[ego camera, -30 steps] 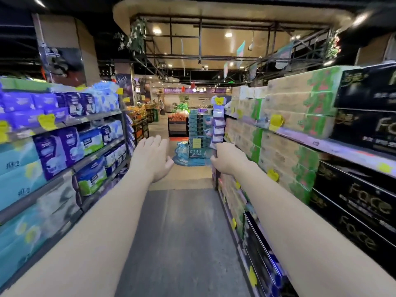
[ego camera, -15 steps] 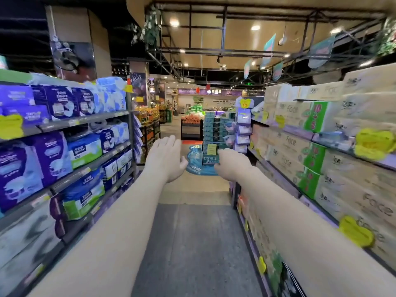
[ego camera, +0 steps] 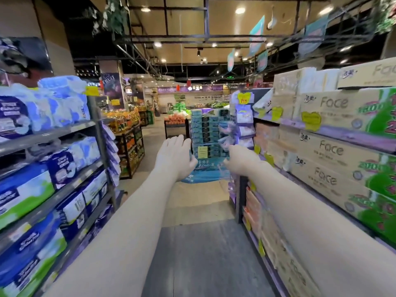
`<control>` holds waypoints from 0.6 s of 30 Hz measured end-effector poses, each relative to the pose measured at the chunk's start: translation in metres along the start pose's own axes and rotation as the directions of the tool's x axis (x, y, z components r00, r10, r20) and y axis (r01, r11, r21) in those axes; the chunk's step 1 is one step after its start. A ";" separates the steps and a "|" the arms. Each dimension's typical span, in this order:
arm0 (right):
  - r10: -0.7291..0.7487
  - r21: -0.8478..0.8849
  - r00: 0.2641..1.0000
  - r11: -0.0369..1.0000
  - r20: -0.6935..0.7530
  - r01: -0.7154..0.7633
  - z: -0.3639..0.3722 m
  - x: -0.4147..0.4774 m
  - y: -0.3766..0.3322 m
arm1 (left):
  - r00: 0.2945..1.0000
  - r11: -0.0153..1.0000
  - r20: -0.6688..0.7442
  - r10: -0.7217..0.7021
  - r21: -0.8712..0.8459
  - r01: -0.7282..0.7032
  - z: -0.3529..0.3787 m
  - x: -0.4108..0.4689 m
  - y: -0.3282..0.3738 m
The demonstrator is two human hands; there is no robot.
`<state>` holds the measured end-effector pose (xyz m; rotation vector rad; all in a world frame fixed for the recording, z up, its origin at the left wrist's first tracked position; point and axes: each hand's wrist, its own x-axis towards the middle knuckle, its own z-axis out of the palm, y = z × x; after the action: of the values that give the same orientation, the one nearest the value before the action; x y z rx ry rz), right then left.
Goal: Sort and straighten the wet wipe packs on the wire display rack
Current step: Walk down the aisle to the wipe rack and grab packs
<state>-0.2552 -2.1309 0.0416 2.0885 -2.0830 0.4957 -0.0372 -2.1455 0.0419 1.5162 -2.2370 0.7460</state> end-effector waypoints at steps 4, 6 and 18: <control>0.008 0.003 1.000 1.000 0.004 -0.008 0.049 0.120 0.024 | 0.999 0.997 0.014 0.033 0.068 -0.034 0.095 0.090 -0.028; 0.020 0.033 1.000 0.999 -0.009 -0.020 0.065 0.184 0.038 | 0.999 0.998 0.041 0.004 0.059 -0.006 0.133 0.140 -0.044; 0.150 0.099 0.987 0.983 0.050 -0.154 0.156 0.497 0.067 | 1.000 0.998 0.005 -0.005 -0.067 0.005 0.314 0.403 -0.116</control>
<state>-0.3120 -2.6529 0.0534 2.0189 -2.3000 0.5967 -0.0766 -2.6680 0.0351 1.4925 -2.2377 0.6597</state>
